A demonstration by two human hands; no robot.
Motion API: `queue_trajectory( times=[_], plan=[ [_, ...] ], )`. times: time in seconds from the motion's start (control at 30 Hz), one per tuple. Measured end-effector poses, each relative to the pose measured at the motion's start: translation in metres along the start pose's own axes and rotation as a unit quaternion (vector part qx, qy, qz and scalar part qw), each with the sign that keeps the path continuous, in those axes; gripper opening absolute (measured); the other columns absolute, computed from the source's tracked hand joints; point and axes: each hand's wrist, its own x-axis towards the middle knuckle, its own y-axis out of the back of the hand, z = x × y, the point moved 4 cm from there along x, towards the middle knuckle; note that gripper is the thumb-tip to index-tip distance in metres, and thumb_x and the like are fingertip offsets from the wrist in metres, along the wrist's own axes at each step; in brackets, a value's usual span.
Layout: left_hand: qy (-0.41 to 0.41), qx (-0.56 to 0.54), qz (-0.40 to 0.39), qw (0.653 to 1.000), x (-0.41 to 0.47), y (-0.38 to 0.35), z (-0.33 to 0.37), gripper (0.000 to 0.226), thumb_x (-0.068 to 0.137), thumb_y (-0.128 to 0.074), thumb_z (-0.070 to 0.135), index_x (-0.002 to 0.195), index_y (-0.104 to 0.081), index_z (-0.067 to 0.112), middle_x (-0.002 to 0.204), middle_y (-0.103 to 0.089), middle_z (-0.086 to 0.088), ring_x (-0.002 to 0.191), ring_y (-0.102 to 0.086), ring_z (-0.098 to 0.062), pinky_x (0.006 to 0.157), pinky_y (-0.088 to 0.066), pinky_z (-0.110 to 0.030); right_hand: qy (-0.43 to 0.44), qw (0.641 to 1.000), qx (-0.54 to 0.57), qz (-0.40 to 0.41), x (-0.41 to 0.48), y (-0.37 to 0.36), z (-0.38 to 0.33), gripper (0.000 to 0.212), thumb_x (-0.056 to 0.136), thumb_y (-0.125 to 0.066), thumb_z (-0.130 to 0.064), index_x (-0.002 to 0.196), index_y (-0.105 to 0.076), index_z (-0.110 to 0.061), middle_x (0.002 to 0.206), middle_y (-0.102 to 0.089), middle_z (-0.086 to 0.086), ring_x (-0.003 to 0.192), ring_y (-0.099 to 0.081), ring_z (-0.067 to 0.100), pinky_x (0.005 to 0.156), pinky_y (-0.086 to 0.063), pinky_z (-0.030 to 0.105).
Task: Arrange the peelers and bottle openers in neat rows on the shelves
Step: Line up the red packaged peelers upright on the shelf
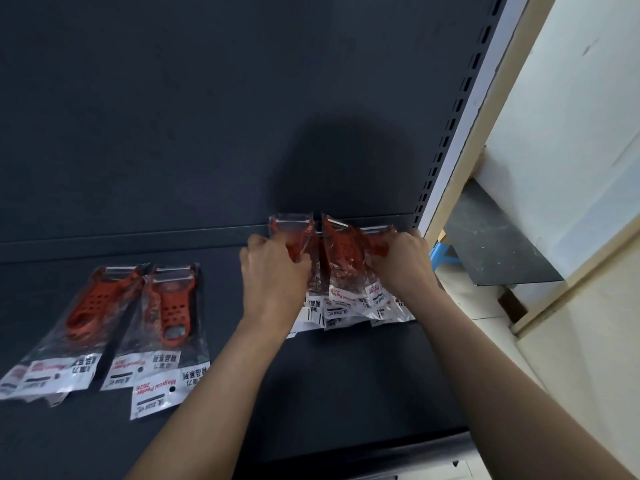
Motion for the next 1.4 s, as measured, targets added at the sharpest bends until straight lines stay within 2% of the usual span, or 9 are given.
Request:
queue_trajectory(
  times=[0.27,0.4,0.6,0.73,0.83,1.0,1.1,1.2,1.4],
  plan=[
    [-0.004,-0.009,-0.003,1.000,0.000,-0.003,-0.001,0.032,0.084,-0.063,0.025,0.113,-0.062,0.013,0.107,-0.050,-0.010,0.103,-0.051,-0.029,0.092,-0.038,-0.033,0.006,1.000,0.003,-0.010,-0.002,-0.004,0.003,0.029,0.086,-0.054,-0.006,0.111,-0.066,-0.013,0.114,-0.056,0.010,0.113,-0.042,0.030,0.093,-0.037,0.034],
    [-0.006,-0.020,0.003,1.000,0.000,-0.002,-0.002,0.033,0.084,-0.064,0.025,0.114,-0.062,0.013,0.107,-0.049,-0.008,0.103,-0.051,-0.029,0.092,-0.039,-0.033,0.024,0.999,0.032,-0.015,-0.003,0.000,0.000,0.021,0.089,-0.057,-0.019,0.105,-0.070,-0.012,0.105,-0.061,0.011,0.110,-0.045,0.028,0.095,-0.040,0.038],
    [-0.011,-0.013,0.003,1.000,0.002,0.001,-0.005,0.033,0.084,-0.064,0.026,0.115,-0.062,0.012,0.108,-0.050,-0.010,0.104,-0.050,-0.030,0.092,-0.037,-0.031,0.007,0.998,0.051,0.034,-0.005,0.011,-0.003,0.025,0.093,-0.045,-0.015,0.099,-0.067,-0.005,0.096,-0.063,0.014,0.086,-0.055,0.028,0.071,-0.041,0.030],
    [-0.026,-0.010,-0.031,0.999,0.003,-0.002,-0.006,0.038,0.087,-0.061,0.037,0.114,-0.062,0.011,0.109,-0.051,-0.012,0.106,-0.049,-0.030,0.091,-0.036,-0.030,0.022,0.998,0.042,0.052,-0.007,0.016,-0.013,0.020,0.089,-0.044,-0.012,0.079,-0.059,-0.005,0.089,-0.063,0.016,0.082,-0.055,0.032,0.069,-0.043,0.033],
    [-0.041,-0.013,-0.042,0.998,0.003,0.002,-0.007,0.036,0.092,-0.052,0.040,0.110,-0.063,0.011,0.107,-0.052,-0.014,0.102,-0.051,-0.029,0.087,-0.035,-0.030,0.050,0.997,0.041,0.052,-0.010,0.016,-0.026,0.019,0.090,-0.047,-0.013,0.085,-0.064,-0.006,0.089,-0.063,0.013,0.088,-0.056,0.033,0.070,-0.042,0.033],
    [-0.057,-0.016,0.010,0.998,0.004,0.023,-0.018,0.023,0.096,-0.045,0.020,0.103,-0.064,0.010,0.101,-0.055,-0.010,0.091,-0.055,-0.026,0.075,-0.031,-0.023,0.079,0.991,0.083,0.067,-0.019,0.019,-0.051,0.020,0.087,-0.049,-0.009,0.086,-0.068,-0.004,0.088,-0.067,0.012,0.085,-0.060,0.032,0.075,-0.050,0.036],
    [-0.053,-0.008,0.040,0.998,0.005,0.038,-0.031,0.024,0.094,-0.046,0.011,0.108,-0.064,0.007,0.108,-0.058,-0.014,0.095,-0.056,-0.027,0.083,-0.039,-0.030,0.101,0.987,0.110,0.067,-0.027,0.018,-0.071,0.020,0.089,-0.051,-0.010,0.096,-0.070,-0.006,0.096,-0.069,0.011,0.090,-0.061,0.027,0.075,-0.045,0.030],
    [-0.051,0.002,0.058,0.997,0.003,0.053,-0.048,0.025,0.093,-0.047,0.007,0.112,-0.063,0.004,0.110,-0.058,-0.017,0.095,-0.058,-0.031,0.086,-0.043,-0.035,0.130,0.982,0.126,0.057,-0.034,0.013,-0.098,0.024,0.090,-0.053,-0.014,0.110,-0.067,-0.010,0.108,-0.067,0.010,0.100,-0.060,0.026,0.084,-0.046,0.032],
    [0.001,0.091,0.078,0.993,-0.002,0.088,-0.102,0.027,0.087,-0.053,0.008,0.112,-0.063,0.004,0.109,-0.057,-0.020,0.103,-0.052,-0.038,0.091,-0.041,-0.045,0.225,0.967,0.117,-0.020,-0.057,-0.021,-0.172,0.028,0.089,-0.058,-0.022,0.113,-0.064,-0.011,0.111,-0.064,0.012,0.104,-0.058,0.028,0.089,-0.045,0.033]
  ],
)
